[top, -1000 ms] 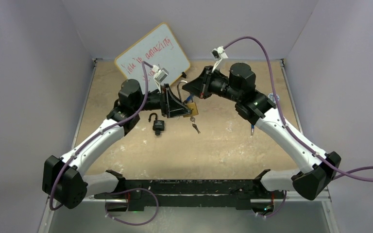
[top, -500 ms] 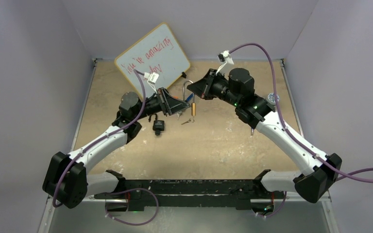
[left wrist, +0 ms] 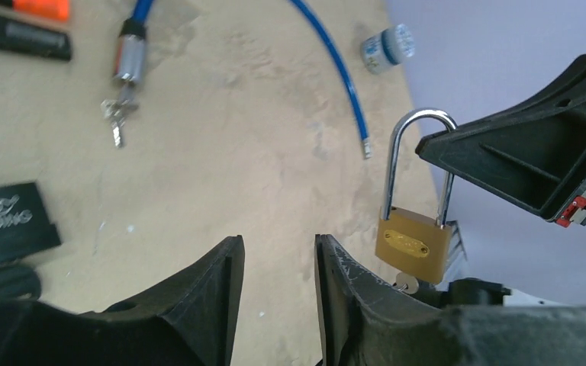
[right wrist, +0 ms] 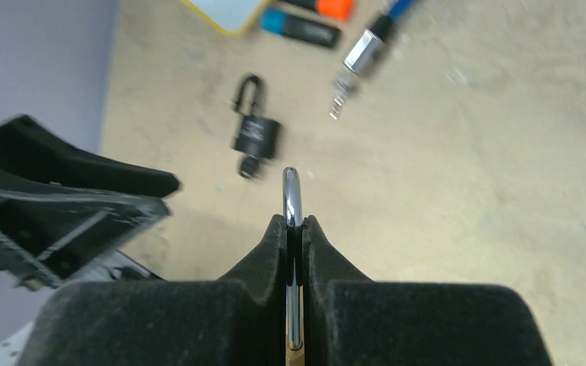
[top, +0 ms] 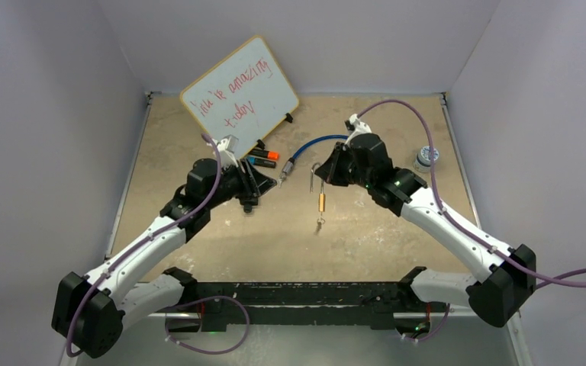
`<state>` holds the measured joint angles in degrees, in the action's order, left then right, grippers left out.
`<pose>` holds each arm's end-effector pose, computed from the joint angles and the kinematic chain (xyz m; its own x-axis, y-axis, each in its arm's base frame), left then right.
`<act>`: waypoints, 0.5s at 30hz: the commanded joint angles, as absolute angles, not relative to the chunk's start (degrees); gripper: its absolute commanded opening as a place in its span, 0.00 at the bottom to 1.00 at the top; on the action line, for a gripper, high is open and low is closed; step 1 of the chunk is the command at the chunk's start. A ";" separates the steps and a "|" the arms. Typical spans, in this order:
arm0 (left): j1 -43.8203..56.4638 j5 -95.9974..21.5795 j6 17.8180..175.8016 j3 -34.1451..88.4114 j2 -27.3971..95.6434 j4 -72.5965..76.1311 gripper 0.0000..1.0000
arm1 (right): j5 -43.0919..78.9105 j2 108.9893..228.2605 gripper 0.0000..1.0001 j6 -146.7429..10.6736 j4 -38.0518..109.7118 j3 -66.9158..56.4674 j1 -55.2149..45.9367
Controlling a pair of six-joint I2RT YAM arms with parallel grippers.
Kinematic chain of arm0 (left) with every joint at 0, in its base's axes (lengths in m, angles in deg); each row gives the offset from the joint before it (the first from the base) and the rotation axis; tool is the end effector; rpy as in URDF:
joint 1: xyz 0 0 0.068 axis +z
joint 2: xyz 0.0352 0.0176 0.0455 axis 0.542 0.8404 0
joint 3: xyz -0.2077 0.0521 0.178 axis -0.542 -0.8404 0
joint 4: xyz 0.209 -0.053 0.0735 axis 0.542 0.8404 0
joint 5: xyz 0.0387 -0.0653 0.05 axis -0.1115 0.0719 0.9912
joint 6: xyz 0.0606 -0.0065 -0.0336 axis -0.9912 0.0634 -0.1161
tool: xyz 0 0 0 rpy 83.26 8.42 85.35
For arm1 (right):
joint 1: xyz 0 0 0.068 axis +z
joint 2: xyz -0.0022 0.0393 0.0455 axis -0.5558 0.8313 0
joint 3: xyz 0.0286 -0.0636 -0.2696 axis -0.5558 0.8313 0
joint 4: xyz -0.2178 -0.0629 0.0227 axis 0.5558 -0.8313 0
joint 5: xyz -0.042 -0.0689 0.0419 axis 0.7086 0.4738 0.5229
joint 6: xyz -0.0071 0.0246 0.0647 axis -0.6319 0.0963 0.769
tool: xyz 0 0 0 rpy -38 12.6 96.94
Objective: Unlock with the key
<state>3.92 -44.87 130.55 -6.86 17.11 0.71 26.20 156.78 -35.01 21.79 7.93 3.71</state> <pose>0.1832 -0.1190 0.2898 -0.6743 -0.4088 -0.6150 0.3057 0.6036 -0.7364 0.2070 0.1578 0.3533 -0.6066 0.3421 -0.7176 -0.2753 0.7564 0.5933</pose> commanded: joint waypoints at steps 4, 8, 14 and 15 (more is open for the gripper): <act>3.99 -38.28 128.21 -9.75 13.82 9.51 0.42 | 24.53 157.52 0.00 -34.99 25.24 17.32 2.91; 3.99 -38.33 128.55 -10.01 13.10 9.84 0.43 | 21.01 160.63 0.00 -35.17 30.98 20.93 1.88; 3.99 -37.79 128.74 -10.54 12.32 10.02 0.45 | 17.82 167.69 0.00 -36.44 45.82 23.91 1.78; 3.99 -37.70 128.67 -10.35 12.32 10.20 0.45 | 16.49 169.48 0.00 -36.15 46.24 23.48 1.82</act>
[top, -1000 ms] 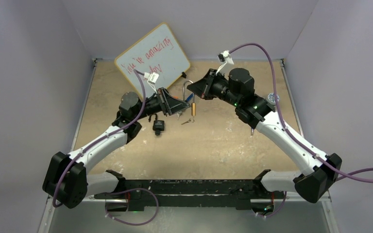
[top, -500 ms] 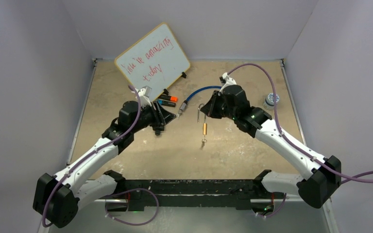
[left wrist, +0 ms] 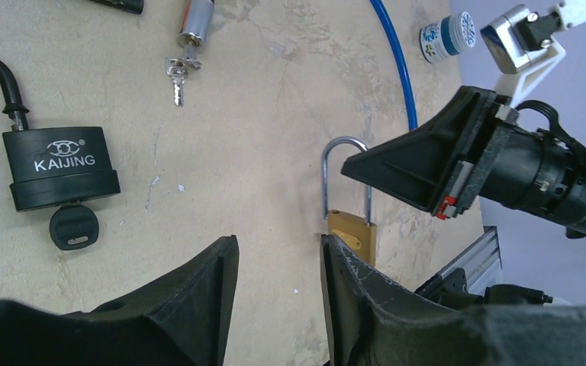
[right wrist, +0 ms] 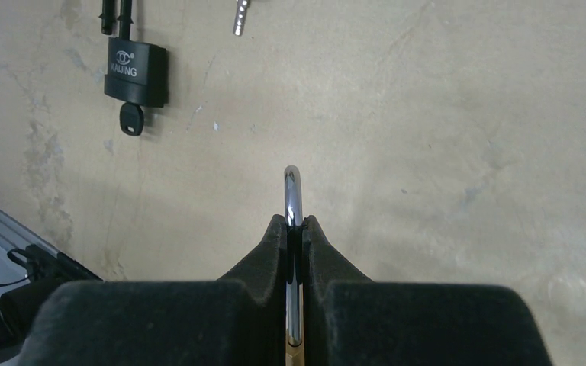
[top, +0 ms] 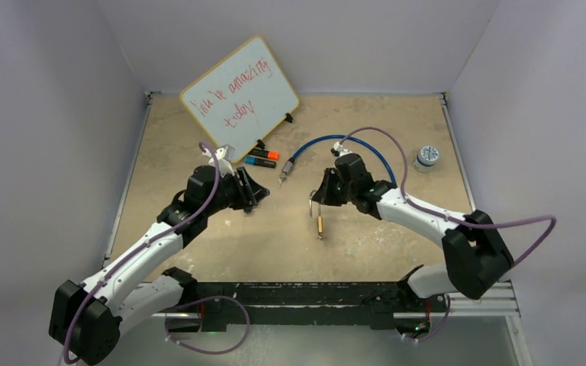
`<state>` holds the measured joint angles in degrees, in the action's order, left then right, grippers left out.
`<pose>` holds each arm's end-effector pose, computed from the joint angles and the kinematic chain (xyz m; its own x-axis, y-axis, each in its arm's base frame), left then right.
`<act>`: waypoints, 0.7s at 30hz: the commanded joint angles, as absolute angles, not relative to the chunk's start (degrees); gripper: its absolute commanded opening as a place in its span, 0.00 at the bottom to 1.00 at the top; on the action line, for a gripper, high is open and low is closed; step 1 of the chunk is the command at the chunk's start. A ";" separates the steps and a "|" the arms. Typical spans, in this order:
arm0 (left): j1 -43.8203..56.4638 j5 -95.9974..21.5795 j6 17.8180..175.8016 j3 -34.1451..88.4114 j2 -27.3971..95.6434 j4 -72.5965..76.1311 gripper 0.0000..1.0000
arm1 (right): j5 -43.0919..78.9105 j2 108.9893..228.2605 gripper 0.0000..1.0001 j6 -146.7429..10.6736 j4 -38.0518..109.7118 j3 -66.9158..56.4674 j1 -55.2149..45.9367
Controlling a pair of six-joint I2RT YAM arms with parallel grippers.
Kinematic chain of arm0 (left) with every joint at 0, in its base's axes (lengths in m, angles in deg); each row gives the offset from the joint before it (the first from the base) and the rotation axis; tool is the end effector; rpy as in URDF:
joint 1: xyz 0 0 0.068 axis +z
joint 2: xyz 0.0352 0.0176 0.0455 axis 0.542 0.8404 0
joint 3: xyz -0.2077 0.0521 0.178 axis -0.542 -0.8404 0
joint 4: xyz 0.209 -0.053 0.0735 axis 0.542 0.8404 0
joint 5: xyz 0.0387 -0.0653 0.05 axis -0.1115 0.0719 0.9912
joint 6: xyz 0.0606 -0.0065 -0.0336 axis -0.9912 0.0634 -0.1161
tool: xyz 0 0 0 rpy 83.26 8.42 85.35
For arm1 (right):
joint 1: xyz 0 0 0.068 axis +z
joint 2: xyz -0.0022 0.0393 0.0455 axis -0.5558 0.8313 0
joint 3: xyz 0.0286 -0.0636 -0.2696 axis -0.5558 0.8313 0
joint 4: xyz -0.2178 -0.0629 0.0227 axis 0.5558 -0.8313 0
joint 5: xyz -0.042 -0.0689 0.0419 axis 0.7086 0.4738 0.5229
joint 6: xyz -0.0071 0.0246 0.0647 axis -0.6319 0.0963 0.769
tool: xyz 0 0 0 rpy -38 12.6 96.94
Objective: Unlock with the key
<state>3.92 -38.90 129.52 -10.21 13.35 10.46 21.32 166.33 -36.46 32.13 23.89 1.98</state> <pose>0.1674 -0.1037 0.2616 -0.7057 -0.3961 -0.5875 0.1660 0.7137 -0.6805 0.2256 0.1674 0.2398 -0.7706 0.2084 -0.6023 -0.1941 0.8234 0.5332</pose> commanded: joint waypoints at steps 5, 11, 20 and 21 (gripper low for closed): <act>4.02 -37.02 127.90 -8.95 12.20 11.96 0.45 | 11.35 176.87 0.00 -35.07 50.55 20.93 1.79; 4.02 -35.75 127.01 -7.16 11.83 15.01 0.45 | 2.50 184.44 0.03 -32.51 58.53 19.10 1.75; 4.06 -33.25 123.31 -2.18 11.23 21.01 0.45 | -1.44 191.30 0.13 -30.95 61.33 15.19 1.81; 4.03 -32.65 122.84 -1.36 11.23 22.28 0.45 | -0.98 191.74 0.14 -31.18 60.57 14.61 1.83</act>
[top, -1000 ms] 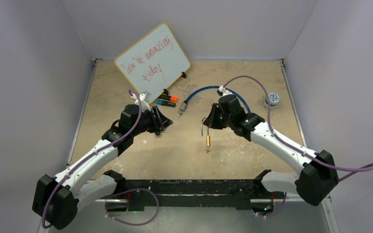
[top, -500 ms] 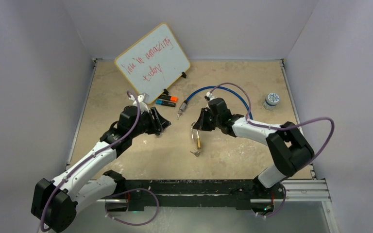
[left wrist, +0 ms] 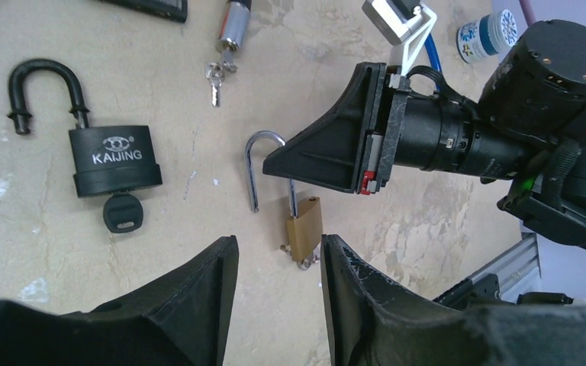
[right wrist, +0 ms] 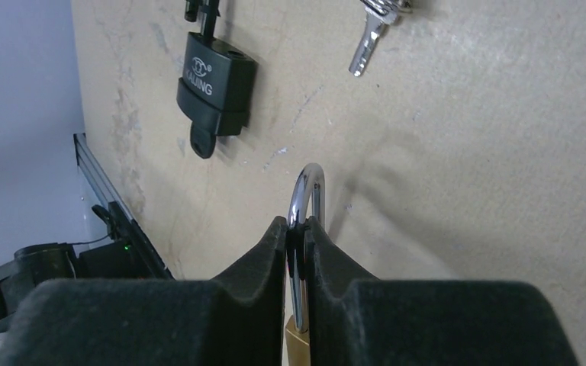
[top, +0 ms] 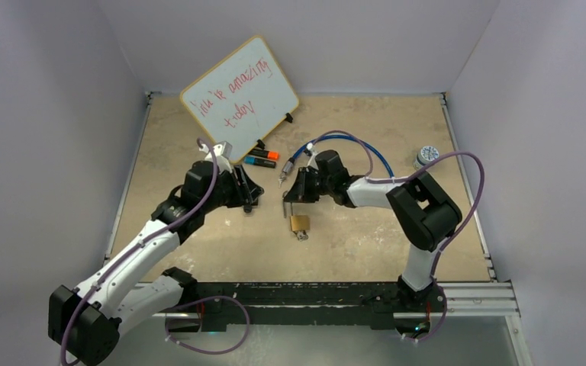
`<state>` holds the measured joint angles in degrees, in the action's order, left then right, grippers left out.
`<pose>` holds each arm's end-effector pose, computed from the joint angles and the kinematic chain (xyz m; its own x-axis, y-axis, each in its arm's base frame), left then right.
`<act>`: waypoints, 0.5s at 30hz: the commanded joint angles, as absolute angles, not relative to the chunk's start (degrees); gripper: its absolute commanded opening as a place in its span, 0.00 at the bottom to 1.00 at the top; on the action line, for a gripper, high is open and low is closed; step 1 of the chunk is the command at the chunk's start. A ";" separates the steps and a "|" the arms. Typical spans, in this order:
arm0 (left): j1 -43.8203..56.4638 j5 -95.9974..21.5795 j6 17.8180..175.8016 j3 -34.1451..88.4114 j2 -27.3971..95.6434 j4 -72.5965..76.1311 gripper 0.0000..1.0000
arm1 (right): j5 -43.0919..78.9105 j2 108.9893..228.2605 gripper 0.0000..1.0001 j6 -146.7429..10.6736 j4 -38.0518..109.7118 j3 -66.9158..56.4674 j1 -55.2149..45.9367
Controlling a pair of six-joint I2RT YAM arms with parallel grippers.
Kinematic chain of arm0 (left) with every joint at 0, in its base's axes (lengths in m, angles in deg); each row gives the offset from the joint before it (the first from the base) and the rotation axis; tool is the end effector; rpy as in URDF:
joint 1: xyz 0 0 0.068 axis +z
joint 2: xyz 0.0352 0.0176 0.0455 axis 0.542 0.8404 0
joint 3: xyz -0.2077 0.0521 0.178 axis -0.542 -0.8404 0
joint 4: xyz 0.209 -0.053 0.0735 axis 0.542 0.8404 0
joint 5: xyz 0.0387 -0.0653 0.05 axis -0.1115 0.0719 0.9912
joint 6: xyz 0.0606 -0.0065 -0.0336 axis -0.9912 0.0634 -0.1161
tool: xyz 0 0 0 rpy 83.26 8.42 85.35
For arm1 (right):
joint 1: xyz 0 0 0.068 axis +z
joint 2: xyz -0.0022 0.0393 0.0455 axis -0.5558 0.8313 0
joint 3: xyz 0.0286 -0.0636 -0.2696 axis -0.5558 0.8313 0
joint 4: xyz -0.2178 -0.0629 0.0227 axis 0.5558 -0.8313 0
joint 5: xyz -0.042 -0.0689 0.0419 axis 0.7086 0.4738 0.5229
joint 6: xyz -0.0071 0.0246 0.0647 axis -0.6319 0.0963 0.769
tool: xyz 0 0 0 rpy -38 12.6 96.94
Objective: Unlock with the key
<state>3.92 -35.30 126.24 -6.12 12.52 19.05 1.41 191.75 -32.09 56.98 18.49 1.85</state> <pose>0.1637 -0.0976 0.2704 -0.7012 -0.3579 -0.6166 0.1379 0.7805 -0.6098 0.2860 0.2333 0.1806 -0.8667 0.1413 -0.4784 -0.3075 0.6039 0.7354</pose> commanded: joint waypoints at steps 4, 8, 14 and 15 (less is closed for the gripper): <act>4.08 -30.76 120.03 3.55 11.55 28.00 0.46 | 1.13 193.36 0.17 -34.33 54.33 11.07 1.81; 4.08 -29.48 116.64 9.62 12.06 35.61 0.46 | 6.58 193.05 0.45 -35.66 49.13 9.70 1.82; 4.08 -29.38 113.82 17.42 11.40 44.97 0.52 | 15.50 188.35 0.66 -36.95 44.12 10.01 1.84; 4.09 -29.34 113.27 18.53 11.17 46.01 0.54 | 17.41 186.53 0.67 -37.53 43.24 10.33 1.79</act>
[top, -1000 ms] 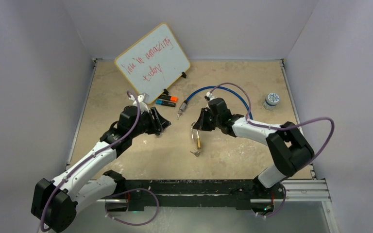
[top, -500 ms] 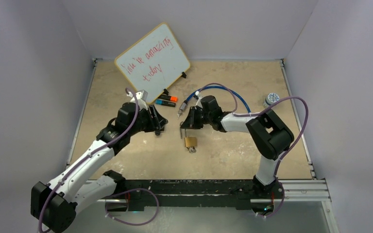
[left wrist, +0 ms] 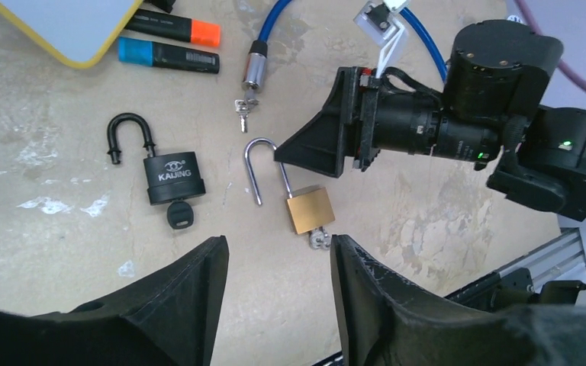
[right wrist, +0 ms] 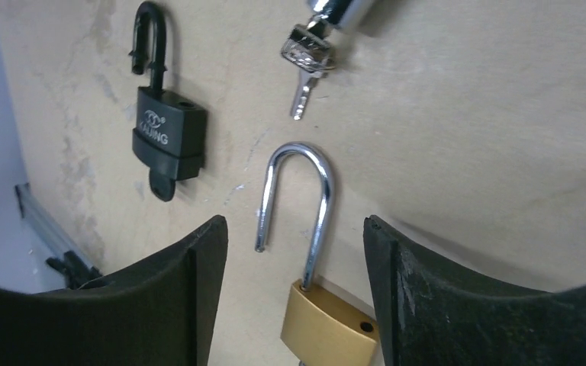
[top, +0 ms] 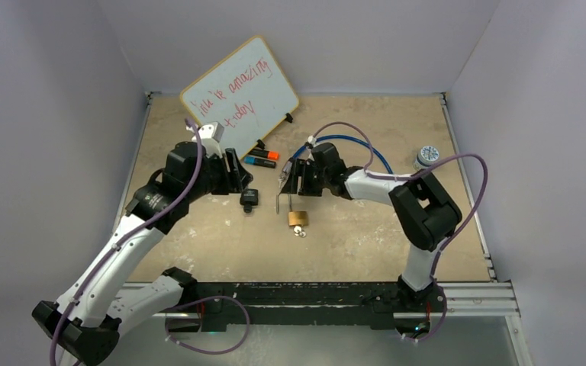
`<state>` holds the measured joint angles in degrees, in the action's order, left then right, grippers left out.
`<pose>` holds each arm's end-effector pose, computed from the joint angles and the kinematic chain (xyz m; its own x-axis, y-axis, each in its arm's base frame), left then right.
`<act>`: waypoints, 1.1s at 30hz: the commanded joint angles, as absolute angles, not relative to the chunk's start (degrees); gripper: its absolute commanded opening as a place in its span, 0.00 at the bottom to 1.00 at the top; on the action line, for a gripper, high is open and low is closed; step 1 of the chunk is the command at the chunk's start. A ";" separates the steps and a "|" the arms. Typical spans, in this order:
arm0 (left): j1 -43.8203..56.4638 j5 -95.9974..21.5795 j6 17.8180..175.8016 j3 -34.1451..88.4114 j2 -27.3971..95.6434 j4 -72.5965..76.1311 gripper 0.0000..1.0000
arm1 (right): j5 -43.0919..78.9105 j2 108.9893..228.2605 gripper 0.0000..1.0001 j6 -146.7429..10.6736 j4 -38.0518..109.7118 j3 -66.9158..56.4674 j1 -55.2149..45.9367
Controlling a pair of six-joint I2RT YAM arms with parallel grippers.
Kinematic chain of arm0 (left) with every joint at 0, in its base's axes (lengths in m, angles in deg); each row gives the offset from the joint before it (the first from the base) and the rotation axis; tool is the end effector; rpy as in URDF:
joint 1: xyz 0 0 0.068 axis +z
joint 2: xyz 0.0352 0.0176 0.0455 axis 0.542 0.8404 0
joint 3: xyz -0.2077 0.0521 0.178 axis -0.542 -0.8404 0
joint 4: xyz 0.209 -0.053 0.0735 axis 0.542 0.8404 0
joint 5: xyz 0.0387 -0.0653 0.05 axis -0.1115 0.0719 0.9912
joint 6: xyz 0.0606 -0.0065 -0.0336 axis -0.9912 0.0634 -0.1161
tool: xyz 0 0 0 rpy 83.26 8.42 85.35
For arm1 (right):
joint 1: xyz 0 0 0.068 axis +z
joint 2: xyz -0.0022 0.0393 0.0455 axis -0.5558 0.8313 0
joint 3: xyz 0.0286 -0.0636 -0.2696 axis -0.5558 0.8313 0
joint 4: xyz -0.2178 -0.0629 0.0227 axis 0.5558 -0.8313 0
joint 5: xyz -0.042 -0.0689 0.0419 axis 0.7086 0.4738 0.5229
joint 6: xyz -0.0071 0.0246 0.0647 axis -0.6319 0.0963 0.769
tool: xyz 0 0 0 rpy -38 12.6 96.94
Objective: Unlock with the key
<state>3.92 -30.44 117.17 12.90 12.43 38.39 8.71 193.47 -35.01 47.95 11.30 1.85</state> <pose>0.1540 -0.0868 0.3403 -0.6408 -0.2504 -0.7257 0.1931 0.8624 -0.4680 0.3038 0.2377 0.1878 -0.8408 0.1520 -0.5195 -0.2747 0.7072 0.6514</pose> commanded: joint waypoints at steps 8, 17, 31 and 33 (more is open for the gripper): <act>4.08 -20.45 110.99 26.96 6.01 53.09 0.66 | 43.31 162.16 0.98 -40.57 21.56 12.64 1.87; 4.08 -8.82 108.71 33.75 -2.40 56.79 0.83 | 69.02 130.28 0.99 -46.50 2.16 8.02 1.80; 4.08 -2.87 104.88 48.44 -1.78 64.91 0.89 | 76.58 122.43 0.99 -51.17 -8.29 -6.09 1.83; 4.08 -3.25 105.97 48.57 -1.55 65.04 0.89 | 76.22 122.58 0.99 -51.31 -8.99 -6.80 1.81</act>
